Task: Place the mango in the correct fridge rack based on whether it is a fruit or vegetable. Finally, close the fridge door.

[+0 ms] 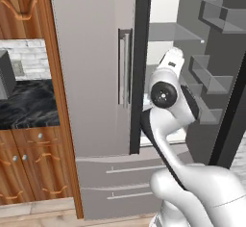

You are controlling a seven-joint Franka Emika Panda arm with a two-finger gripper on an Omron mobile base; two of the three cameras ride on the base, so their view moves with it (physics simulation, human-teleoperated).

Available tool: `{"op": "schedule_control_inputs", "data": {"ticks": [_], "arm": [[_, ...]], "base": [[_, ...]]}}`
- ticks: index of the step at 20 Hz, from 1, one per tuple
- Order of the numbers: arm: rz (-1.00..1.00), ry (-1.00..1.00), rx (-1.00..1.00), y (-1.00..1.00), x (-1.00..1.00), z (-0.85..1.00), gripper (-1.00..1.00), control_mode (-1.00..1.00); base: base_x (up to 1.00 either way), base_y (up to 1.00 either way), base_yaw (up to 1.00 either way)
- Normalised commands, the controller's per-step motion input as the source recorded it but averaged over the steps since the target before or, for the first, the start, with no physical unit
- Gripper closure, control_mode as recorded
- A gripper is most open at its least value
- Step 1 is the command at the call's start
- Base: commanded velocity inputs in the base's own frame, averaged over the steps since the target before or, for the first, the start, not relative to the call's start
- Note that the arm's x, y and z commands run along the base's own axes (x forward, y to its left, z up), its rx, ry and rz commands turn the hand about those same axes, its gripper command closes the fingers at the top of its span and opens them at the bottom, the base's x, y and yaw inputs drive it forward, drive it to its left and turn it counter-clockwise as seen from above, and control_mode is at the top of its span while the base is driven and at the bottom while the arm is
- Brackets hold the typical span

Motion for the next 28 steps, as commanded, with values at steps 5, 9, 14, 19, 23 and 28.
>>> {"op": "schedule_control_inputs", "data": {"ticks": [5, 9, 14, 19, 23, 28], "arm": [[-0.15, 0.01, 0.41, -0.74, -1.0, 0.14, -1.0, -1.0], [-0.09, -0.05, 0.45, -1.0, -1.0, 0.0, -1.0, -1.0], [-0.07, -0.13, 0.48, -1.0, -1.0, -0.03, -1.0, -1.0], [-0.04, -0.18, 0.52, -1.0, -1.0, -0.1, -1.0, -1.0], [0.0, -0.13, 0.57, -1.0, -0.79, -0.03, -1.0, -1.0], [0.0, -0.13, 0.57, -1.0, -0.13, -0.08, -1.0, -1.0]], "base": [[0.0, 0.0, 0.0], [0.0, 0.0, 0.0], [0.0, 0.0, 0.0], [0.0, 0.0, 0.0], [0.0, 0.0, 0.0], [0.0, 0.0, 0.0]]}}
